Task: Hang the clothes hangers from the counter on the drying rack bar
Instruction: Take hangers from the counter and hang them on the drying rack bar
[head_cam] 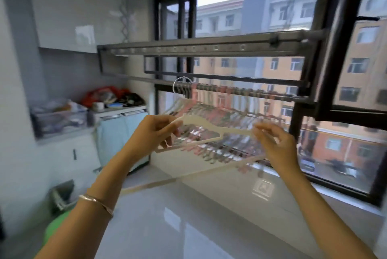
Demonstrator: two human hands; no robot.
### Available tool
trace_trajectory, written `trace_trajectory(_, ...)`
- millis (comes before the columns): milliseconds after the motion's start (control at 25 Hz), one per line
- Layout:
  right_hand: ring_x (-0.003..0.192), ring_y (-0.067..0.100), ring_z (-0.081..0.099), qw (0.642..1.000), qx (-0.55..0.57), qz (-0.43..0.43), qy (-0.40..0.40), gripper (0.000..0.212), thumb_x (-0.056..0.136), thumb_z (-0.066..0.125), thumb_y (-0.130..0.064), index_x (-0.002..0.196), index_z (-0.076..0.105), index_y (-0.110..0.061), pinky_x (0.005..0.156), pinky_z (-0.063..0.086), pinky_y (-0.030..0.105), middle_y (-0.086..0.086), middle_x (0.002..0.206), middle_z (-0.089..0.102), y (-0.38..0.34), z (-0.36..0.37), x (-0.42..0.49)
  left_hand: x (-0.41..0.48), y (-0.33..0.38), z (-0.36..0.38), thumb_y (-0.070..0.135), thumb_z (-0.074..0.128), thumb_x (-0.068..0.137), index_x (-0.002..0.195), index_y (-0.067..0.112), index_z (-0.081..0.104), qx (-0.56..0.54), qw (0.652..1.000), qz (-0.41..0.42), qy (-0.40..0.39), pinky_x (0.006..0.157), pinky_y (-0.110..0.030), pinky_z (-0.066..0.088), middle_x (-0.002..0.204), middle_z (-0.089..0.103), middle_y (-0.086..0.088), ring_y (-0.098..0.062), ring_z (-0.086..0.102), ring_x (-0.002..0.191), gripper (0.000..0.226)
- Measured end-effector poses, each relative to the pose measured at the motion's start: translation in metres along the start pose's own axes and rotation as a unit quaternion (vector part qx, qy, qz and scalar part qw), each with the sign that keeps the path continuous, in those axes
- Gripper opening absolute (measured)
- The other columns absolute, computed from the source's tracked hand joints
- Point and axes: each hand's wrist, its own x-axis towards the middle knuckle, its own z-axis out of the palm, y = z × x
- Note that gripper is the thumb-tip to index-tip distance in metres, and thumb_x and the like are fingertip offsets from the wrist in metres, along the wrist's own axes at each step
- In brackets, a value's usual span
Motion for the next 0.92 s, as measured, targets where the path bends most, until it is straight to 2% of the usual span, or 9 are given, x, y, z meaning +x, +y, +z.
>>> trace_trajectory(80, 0.102, -0.019, 0.047, 0.999, -0.036, -0.041, 0.004, 0.021, 0.087, 0.062, -0.019, 0.108, 0.06, -0.022, 0.091, 0.032, 0.002, -0.018, 0.111, 0.056, -0.008, 0.07, 0.003, -0.002, -0.035, -0.047, 0.025, 0.055, 0.093, 0.08, 0.014, 0.069, -0.028, 0.998, -0.036, 0.039, 0.046, -0.018, 0.048, 0.062, 0.067, 0.007, -0.004, 0.055, 0.048, 0.022)
trace_trajectory(160, 0.122, -0.001, 0.04, 0.997, -0.049, -0.063, -0.014, 0.031, 0.089, 0.057, -0.03, 0.119, 0.051, -0.028, 0.103, 0.031, 0.018, -0.015, 0.126, 0.045, -0.015, 0.132, 0.006, -0.001, -0.063, -0.09, 0.026, 0.054, 0.094, 0.088, 0.018, 0.07, -0.057, 0.992, -0.069, 0.083, 0.046, -0.015, 0.047, 0.069, 0.069, 0.007, -0.002, 0.055, 0.049, 0.018)
trace_trajectory(240, 0.126, 0.008, 0.039, 0.997, -0.022, -0.047, -0.052, 0.032, 0.089, 0.056, -0.028, 0.12, 0.048, -0.031, 0.104, 0.037, 0.031, -0.017, 0.129, 0.042, -0.027, 0.186, 0.008, 0.004, -0.087, -0.126, 0.025, 0.054, 0.094, 0.097, 0.017, 0.069, -0.085, 0.984, -0.091, 0.126, 0.048, -0.013, 0.047, 0.077, 0.07, 0.007, 0.0, 0.057, 0.051, 0.019)
trace_trajectory(320, 0.122, 0.004, 0.036, 0.994, -0.019, -0.033, -0.099, 0.031, 0.089, 0.058, -0.021, 0.118, 0.052, -0.029, 0.102, 0.037, 0.018, -0.011, 0.131, 0.042, -0.036, 0.235, 0.014, 0.012, -0.11, -0.153, 0.025, 0.052, 0.095, 0.103, 0.017, 0.068, -0.092, 0.978, -0.103, 0.156, 0.052, -0.014, 0.05, 0.084, 0.07, 0.004, -0.002, 0.059, 0.057, 0.019)
trace_trajectory(360, 0.121, 0.001, 0.032, 0.991, -0.045, -0.038, -0.12, 0.03, 0.089, 0.059, -0.021, 0.118, 0.054, -0.028, 0.101, 0.032, 0.011, -0.007, 0.133, 0.041, -0.036, 0.255, 0.018, 0.016, -0.12, -0.161, 0.024, 0.052, 0.095, 0.105, 0.017, 0.067, -0.093, 0.976, -0.11, 0.164, 0.054, -0.014, 0.051, 0.087, 0.069, 0.003, -0.005, 0.06, 0.061, 0.019)
trace_trajectory(440, 0.121, -0.002, 0.026, 0.981, -0.103, -0.059, -0.153, 0.031, 0.088, 0.059, -0.027, 0.119, 0.056, -0.029, 0.104, 0.019, 0.016, -0.007, 0.138, 0.039, -0.029, 0.285, 0.031, 0.026, -0.14, -0.169, 0.021, 0.05, 0.096, 0.109, 0.014, 0.065, -0.112, 0.97, -0.131, 0.172, 0.058, -0.012, 0.053, 0.092, 0.069, 0.0, -0.009, 0.061, 0.07, 0.021)
trace_trajectory(560, 0.125, 0.0, 0.027, 0.976, -0.132, -0.048, -0.169, 0.029, 0.089, 0.059, -0.032, 0.118, 0.057, -0.032, 0.108, 0.019, 0.028, -0.009, 0.141, 0.037, -0.009, 0.306, 0.054, 0.046, -0.173, -0.166, 0.014, 0.047, 0.097, 0.118, 0.002, 0.061, -0.175, 0.957, -0.17, 0.158, 0.063, -0.012, 0.054, 0.104, 0.066, -0.009, -0.013, 0.062, 0.079, 0.027)
trace_trajectory(720, 0.133, 0.01, 0.028, 0.97, -0.17, -0.027, -0.174, 0.028, 0.09, 0.057, -0.031, 0.118, 0.057, -0.032, 0.109, 0.018, 0.031, -0.007, 0.143, 0.037, 0.023, 0.31, 0.095, 0.085, -0.216, -0.148, 0.01, 0.047, 0.097, 0.119, -0.005, 0.059, -0.239, 0.94, -0.219, 0.107, 0.067, -0.014, 0.055, 0.112, 0.065, -0.016, -0.016, 0.063, 0.086, 0.029)
trace_trajectory(920, 0.138, 0.015, 0.026, 0.956, -0.22, 0.009, -0.194, 0.036, 0.091, 0.054, -0.034, 0.127, 0.052, -0.029, 0.111, 0.019, 0.032, -0.003, 0.147, 0.033, 0.079, 0.309, 0.146, 0.153, -0.252, -0.111, 0.01, 0.051, 0.095, 0.117, -0.002, 0.061, -0.253, 0.941, -0.22, 0.051, 0.059, -0.009, 0.053, 0.112, 0.066, -0.012, -0.012, 0.064, 0.086, 0.027)
